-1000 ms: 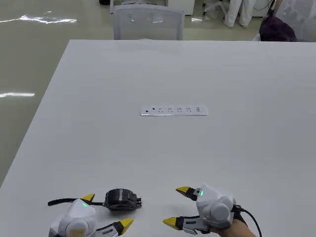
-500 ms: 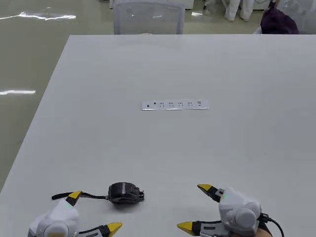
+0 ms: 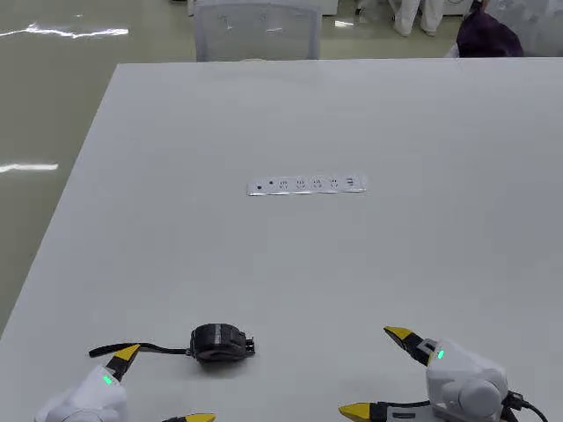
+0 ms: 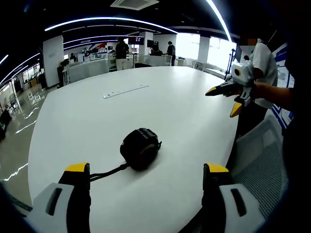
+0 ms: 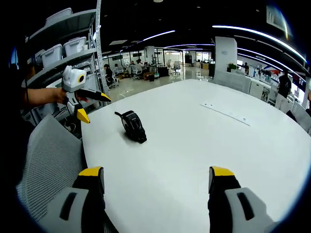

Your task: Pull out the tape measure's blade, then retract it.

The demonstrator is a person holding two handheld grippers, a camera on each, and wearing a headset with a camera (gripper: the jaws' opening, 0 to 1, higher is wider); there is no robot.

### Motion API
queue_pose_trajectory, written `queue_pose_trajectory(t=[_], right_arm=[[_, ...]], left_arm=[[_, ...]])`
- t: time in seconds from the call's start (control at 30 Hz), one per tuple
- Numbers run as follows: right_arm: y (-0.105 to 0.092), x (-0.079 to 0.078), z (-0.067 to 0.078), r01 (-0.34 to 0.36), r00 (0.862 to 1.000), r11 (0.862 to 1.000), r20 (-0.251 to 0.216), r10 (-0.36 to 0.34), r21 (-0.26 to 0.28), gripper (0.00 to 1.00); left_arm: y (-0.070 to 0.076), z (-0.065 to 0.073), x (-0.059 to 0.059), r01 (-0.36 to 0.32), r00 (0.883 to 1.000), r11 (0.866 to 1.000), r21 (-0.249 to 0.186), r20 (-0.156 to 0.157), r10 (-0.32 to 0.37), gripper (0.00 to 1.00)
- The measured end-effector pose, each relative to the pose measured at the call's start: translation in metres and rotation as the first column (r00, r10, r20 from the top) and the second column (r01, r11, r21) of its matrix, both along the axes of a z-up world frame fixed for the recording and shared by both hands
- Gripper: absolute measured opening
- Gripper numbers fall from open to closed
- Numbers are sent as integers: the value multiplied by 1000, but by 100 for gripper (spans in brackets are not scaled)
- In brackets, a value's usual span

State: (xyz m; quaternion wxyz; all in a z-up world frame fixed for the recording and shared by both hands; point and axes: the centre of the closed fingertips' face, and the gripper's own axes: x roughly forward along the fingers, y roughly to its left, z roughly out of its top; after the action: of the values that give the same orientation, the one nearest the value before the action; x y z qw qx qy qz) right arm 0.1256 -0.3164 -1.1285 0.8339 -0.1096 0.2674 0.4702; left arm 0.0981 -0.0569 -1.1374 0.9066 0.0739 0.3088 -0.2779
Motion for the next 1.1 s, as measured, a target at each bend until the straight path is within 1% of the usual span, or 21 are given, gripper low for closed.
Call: queue_pose_trajectory(t=[0.1,0.17,0.27,0.6,0.73,1.1], right_arm=[[-1,-4,2,-5,1000,1000,-12,6,3,92],[-2,-5,5,-9,1000,1000,-10,9,3,93],[-1,-7,9,-14,1000,1000,-16,14,11,95],[-5,-6,6,-11,1000,1000,-21,11,-2,95],[-5,-7,7,-14,1000,1000,-21,14,-2,95],[-6,-5,8,-16,1000,1000,-20,16,-9,95]], left_arm=[[1,2,-3,-3,1000,1000,-6,-6,3,99],[1,3,-4,-3,1000,1000,-8,-6,3,99],[2,3,-6,0,1000,1000,-4,-14,0,99],[4,2,-7,14,1000,1000,11,-23,-14,99],[3,0,-8,22,999,1000,11,-29,-21,99],[4,3,-7,21,1000,1000,9,-20,-21,99]])
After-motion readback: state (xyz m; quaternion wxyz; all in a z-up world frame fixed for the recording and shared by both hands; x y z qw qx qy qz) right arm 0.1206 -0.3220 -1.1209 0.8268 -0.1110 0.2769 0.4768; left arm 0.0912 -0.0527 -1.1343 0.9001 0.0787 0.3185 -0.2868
